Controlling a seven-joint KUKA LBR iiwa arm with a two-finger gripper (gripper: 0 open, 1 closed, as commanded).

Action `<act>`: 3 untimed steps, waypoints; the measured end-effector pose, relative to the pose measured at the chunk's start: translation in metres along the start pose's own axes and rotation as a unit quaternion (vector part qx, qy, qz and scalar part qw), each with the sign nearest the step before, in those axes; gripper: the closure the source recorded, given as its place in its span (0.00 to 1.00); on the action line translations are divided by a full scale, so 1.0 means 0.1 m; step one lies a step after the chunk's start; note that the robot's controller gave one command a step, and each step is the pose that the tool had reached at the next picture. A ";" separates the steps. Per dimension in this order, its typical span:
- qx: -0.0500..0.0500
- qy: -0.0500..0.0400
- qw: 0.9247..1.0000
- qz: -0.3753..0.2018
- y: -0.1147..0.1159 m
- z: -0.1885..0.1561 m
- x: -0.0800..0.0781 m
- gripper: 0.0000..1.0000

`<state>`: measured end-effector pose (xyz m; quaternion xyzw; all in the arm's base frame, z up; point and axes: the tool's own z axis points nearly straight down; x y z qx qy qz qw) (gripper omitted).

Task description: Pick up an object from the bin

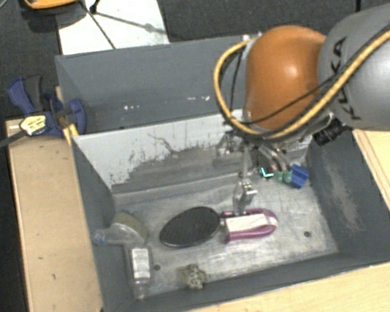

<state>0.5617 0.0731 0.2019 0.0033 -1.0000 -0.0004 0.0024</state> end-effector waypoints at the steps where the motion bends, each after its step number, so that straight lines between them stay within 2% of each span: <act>1: 0.000 0.001 0.999 0.050 -0.17 1.27 0.33 0.00; 2: -0.001 -0.004 0.999 0.052 -0.16 1.22 0.31 1.00; 3: -0.001 -0.008 0.999 0.044 -0.06 -0.20 0.13 1.00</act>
Offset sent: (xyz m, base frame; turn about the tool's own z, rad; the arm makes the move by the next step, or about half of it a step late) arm -0.0317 -0.0164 -0.1224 0.1040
